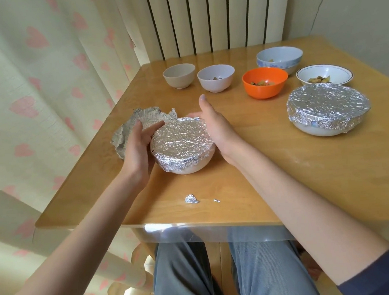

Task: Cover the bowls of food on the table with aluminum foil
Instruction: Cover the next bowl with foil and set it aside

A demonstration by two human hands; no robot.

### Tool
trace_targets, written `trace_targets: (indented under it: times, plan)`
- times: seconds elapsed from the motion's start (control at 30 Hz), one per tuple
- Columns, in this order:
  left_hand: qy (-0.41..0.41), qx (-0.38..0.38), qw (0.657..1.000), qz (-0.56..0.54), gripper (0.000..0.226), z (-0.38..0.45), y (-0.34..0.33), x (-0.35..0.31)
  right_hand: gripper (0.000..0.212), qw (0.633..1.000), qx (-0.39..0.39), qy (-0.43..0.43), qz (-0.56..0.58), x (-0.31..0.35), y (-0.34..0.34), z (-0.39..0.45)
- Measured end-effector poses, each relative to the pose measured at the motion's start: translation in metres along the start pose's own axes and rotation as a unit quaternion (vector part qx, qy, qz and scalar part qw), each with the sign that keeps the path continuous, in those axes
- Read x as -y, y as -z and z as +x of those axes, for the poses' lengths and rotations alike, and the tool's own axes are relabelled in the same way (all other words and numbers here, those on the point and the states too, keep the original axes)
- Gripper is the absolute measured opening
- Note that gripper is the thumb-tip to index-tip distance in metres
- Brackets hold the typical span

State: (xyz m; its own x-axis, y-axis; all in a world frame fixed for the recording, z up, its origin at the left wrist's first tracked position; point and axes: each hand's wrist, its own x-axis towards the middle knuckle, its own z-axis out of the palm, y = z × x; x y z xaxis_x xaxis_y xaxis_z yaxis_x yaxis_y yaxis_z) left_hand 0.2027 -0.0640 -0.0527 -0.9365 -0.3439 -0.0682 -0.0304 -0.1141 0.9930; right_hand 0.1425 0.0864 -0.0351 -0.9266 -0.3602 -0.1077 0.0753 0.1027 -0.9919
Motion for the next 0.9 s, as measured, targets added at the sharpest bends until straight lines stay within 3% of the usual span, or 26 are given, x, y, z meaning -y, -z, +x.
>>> trace_targets:
  times: [0.13, 0.33, 0.47, 0.63, 0.8, 0.9]
  plan:
    - [-0.003, 0.018, 0.999, -0.034, 0.070, 0.008, 0.006, -0.003, 0.064, 0.989, -0.052, -0.039, 0.135, -0.007, 0.009, -0.002]
    - [0.038, 0.031, 0.999, -0.009, 0.072, 0.013, -0.005, -0.008, 0.065, 0.980, -0.061, -0.096, 0.162, -0.011, -0.005, -0.014]
    - [0.101, 0.037, 0.994, -0.036, 0.068, 0.019, -0.006, -0.012, 0.046, 0.961, -0.103, -0.115, 0.229, -0.024, -0.010, -0.024]
    - [0.129, 0.047, 0.988, -0.076, 0.073, 0.021, -0.007, -0.007, 0.051, 0.936, -0.094, -0.114, 0.318, -0.025, -0.026, -0.032]
    - [0.131, 0.040, 0.989, -0.060, 0.074, 0.020, -0.006, -0.009, 0.051, 0.942, -0.091, -0.099, 0.307, -0.026, -0.025, -0.031]
    - [0.126, 0.044, 0.990, -0.040, 0.073, 0.018, -0.005, -0.012, 0.055, 0.963, -0.094, -0.095, 0.234, -0.027, -0.018, -0.028]
